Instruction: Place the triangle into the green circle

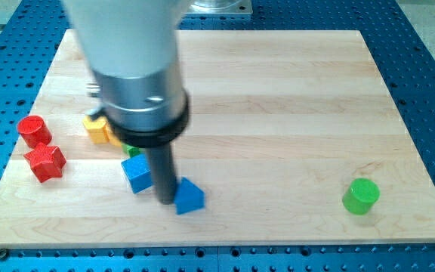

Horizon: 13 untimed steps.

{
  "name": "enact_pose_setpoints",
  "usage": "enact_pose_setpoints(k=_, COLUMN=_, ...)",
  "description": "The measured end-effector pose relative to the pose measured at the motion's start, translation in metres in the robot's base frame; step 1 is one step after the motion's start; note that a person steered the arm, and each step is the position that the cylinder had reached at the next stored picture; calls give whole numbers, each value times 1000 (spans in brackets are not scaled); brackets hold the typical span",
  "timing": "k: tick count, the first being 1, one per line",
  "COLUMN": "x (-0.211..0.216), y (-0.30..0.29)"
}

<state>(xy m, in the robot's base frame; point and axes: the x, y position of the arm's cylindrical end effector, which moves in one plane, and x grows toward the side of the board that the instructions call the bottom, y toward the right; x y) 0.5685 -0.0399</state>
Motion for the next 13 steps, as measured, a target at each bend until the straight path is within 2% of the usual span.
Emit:
enact_pose_setpoints(k=1, x=6, y=76)
enact_pose_setpoints(k=3, x=50, y=33)
enact_pose_setpoints(k=5, x=37, y=144)
enact_pose_setpoints(k=6, x=33, y=155)
enact_pose_setpoints(k=7, x=41, y=96)
enact_pose_setpoints(k=8, x=16, y=56)
enact_pose_setpoints(k=9, x=11, y=84)
enact_pose_setpoints(k=10, x=20, y=140)
enact_pose_setpoints(k=11, x=21, y=157)
enact_pose_setpoints(k=12, x=-1, y=113)
enact_pose_setpoints(k=13, x=-6, y=148)
